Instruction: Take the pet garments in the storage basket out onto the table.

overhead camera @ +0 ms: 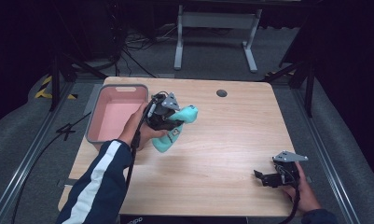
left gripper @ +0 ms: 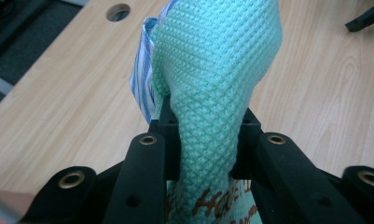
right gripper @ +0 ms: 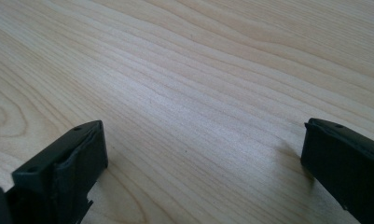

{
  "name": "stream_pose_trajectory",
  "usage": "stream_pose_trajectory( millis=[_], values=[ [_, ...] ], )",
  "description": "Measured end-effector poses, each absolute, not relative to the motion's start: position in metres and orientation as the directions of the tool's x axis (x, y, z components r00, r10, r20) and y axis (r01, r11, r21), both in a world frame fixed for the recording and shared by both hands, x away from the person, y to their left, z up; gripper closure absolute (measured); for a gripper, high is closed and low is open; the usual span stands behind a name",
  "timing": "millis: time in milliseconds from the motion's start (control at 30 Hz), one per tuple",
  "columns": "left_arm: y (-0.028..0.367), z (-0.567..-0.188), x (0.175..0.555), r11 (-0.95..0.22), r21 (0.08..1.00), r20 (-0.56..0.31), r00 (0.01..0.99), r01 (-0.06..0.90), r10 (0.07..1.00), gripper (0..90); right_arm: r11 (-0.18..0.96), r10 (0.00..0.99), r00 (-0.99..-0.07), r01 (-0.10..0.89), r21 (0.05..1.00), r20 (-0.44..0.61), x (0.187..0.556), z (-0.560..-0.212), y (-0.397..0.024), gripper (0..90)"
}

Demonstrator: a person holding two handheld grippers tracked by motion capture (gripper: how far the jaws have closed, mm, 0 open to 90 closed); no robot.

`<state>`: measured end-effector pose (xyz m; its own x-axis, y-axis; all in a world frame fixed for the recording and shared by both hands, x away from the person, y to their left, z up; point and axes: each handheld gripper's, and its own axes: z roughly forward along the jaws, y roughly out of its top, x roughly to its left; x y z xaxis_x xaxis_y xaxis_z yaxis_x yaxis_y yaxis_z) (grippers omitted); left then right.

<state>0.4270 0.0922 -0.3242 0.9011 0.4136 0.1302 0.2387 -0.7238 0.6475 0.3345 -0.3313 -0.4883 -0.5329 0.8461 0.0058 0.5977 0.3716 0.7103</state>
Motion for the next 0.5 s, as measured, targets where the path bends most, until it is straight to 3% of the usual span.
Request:
stream_pose_trajectory(
  millis=[500],
  values=[
    [0.044, -0.367, 0.430, -0.773, 0.587, 0.061, 0.938, 0.243, 0.341, 72.3, 0.372, 0.846, -0.533, 0.598, 0.710, 0.006, 0.334, -0.488, -0.331, 0.7]
  ],
)
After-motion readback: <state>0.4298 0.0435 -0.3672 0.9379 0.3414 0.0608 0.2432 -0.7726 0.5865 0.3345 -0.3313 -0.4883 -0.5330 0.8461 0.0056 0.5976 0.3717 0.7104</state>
